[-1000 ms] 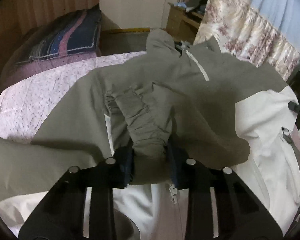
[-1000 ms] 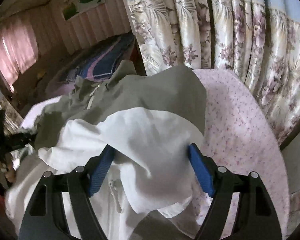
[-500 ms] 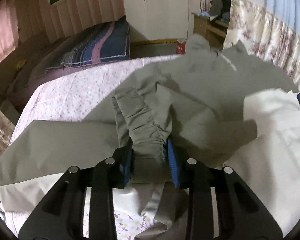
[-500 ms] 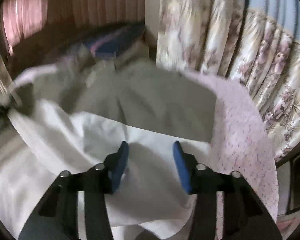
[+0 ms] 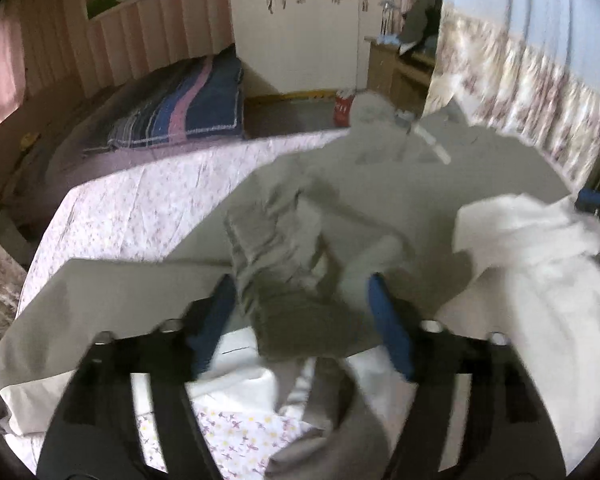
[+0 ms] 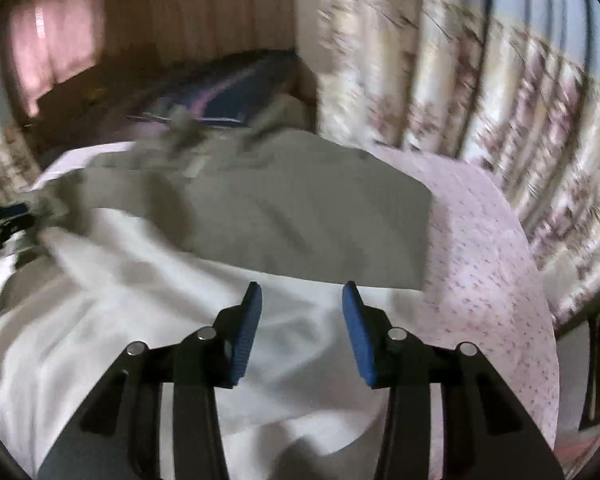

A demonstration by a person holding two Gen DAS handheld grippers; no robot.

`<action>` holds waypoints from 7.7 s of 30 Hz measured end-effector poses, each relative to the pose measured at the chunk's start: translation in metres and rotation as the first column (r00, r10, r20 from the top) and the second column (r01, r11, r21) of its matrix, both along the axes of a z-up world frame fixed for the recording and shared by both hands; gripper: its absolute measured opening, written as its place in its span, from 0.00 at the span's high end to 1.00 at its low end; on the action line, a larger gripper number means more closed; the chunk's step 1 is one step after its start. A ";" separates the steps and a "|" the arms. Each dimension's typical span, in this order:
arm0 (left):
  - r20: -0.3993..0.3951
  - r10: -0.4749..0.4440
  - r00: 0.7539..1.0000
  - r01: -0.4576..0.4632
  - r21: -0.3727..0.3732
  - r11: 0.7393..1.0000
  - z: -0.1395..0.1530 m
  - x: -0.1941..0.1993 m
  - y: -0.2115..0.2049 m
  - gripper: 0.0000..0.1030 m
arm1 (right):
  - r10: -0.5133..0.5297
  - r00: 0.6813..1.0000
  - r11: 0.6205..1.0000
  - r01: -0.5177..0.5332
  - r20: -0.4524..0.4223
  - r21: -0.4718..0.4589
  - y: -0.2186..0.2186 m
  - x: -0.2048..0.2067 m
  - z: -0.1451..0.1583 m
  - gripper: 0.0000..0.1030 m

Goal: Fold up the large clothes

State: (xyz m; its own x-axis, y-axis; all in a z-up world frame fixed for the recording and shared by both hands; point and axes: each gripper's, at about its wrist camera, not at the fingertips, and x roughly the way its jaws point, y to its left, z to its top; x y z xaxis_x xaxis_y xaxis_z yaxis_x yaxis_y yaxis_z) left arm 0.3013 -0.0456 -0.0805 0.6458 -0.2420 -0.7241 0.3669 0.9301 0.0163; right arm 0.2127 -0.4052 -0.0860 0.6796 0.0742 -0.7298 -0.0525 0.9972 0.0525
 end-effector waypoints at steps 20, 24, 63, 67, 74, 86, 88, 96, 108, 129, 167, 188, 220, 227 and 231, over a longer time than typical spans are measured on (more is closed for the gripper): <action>-0.022 0.007 1.000 -0.006 0.050 0.999 -0.037 -0.033 -0.030 0.24 | 0.034 0.998 0.999 -0.036 -0.047 -0.038 0.019 -0.010 -0.012 0.55; -0.009 0.088 0.996 -0.088 -0.014 0.996 -0.010 -0.035 0.003 0.06 | 0.039 0.996 0.999 -0.036 0.085 -0.036 0.029 -0.030 0.039 0.33; -0.137 0.552 0.822 -0.550 0.057 0.833 -0.038 -0.047 0.404 0.60 | -0.198 0.968 0.978 0.184 0.156 0.099 0.001 -0.023 0.064 0.21; -0.087 0.555 0.827 -0.559 -0.016 0.829 -0.006 -0.057 0.392 0.72 | -0.189 0.966 0.982 0.181 0.177 0.059 0.002 -0.024 0.069 0.21; 0.064 0.468 0.881 -0.464 -0.071 0.883 0.066 -0.056 0.319 0.72 | -0.184 0.961 0.983 0.179 0.206 0.045 -0.003 -0.026 0.075 0.21; 0.216 0.066 0.974 -0.050 -0.079 0.996 0.154 -0.020 0.065 0.72 | -0.198 0.943 0.980 0.200 0.268 0.022 -0.029 -0.039 0.093 0.21; 0.219 -0.012 0.976 0.033 -0.091 0.995 0.160 -0.016 0.017 0.72 | -0.210 0.937 0.977 0.211 0.280 0.026 -0.038 -0.043 0.098 0.21; 0.174 -0.273 0.946 0.280 -0.018 0.960 0.143 -0.014 -0.148 0.72 | -0.224 0.932 0.973 0.231 0.283 0.012 -0.062 -0.045 0.103 0.21; 0.012 -0.284 0.959 0.282 0.092 0.955 0.018 0.020 -0.195 0.66 | -0.246 0.967 0.968 0.248 0.059 -0.026 -0.059 -0.006 0.026 0.21; 0.145 -0.158 0.977 0.141 0.122 0.983 0.071 -0.017 -0.086 0.03 | -0.092 0.991 0.996 0.092 0.094 0.001 0.004 0.008 0.053 0.21; -0.012 0.018 1.000 -0.018 0.061 0.998 0.019 0.039 0.030 0.03 | -0.312 0.938 0.921 0.338 -0.152 0.193 -0.098 0.024 -0.014 0.83; -0.017 -0.146 0.989 0.147 0.061 0.987 0.016 0.009 -0.017 0.03 | -0.268 0.963 0.954 0.265 0.004 0.143 -0.067 0.016 0.007 0.72; -0.036 -0.010 0.999 0.011 0.039 0.999 0.014 0.006 0.056 0.26 | -0.072 0.995 0.969 0.085 -0.065 0.230 -0.011 0.034 0.003 0.57; -0.008 -0.015 1.000 0.015 -0.004 1.000 0.034 0.023 0.032 0.13 | -0.264 0.957 0.955 0.276 0.118 -0.106 -0.025 0.008 0.046 0.91; -0.009 -0.049 0.999 0.049 -0.012 0.999 0.034 0.031 0.009 0.11 | -0.316 0.946 0.940 0.303 -0.064 -0.158 -0.052 0.011 0.016 0.91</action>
State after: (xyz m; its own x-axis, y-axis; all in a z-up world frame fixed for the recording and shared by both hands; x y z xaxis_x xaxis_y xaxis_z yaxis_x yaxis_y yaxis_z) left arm 0.3321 -0.0366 -0.0462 0.6258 -0.2822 -0.7271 0.4124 0.9110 0.0014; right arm 0.2240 -0.4576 -0.0702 0.5851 -0.2406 -0.7744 0.2587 0.9605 -0.1029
